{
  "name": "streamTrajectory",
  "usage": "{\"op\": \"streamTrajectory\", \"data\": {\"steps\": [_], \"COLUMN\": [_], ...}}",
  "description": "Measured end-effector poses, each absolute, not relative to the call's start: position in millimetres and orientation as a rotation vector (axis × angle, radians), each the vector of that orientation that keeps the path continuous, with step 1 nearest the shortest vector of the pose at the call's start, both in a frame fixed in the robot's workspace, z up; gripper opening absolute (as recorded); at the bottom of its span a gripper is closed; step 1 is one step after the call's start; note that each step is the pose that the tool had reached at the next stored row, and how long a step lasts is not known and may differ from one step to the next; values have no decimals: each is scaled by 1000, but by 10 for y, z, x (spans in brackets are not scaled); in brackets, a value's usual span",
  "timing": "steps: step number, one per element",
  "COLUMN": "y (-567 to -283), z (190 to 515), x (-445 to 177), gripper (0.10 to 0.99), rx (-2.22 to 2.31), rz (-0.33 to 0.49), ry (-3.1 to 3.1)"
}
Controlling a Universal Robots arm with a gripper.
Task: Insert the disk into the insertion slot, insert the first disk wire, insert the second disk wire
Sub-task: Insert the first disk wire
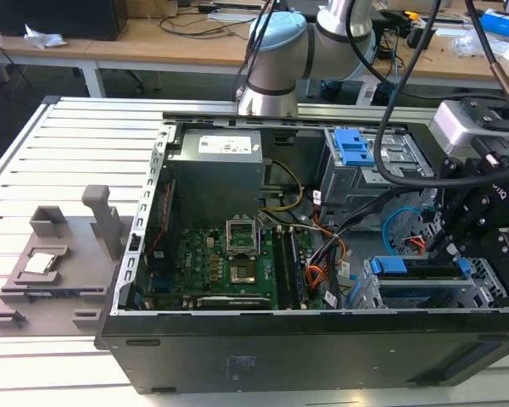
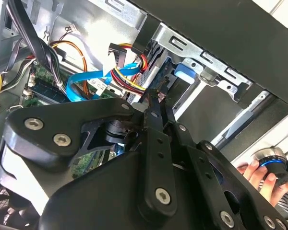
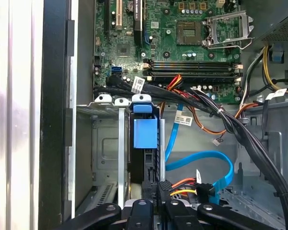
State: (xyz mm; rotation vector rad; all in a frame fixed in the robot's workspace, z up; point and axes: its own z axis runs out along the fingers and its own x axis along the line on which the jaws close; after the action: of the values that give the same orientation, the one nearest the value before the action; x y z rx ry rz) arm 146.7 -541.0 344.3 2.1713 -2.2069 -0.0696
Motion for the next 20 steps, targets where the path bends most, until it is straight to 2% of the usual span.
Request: {"op": "streamTrajectory", "data": {"steps": [20], "y": [-5409], "z": [3323], "x": [1501], "gripper": [176], "rx": [2173], "rz": [-73], "ry": [-2208]}}
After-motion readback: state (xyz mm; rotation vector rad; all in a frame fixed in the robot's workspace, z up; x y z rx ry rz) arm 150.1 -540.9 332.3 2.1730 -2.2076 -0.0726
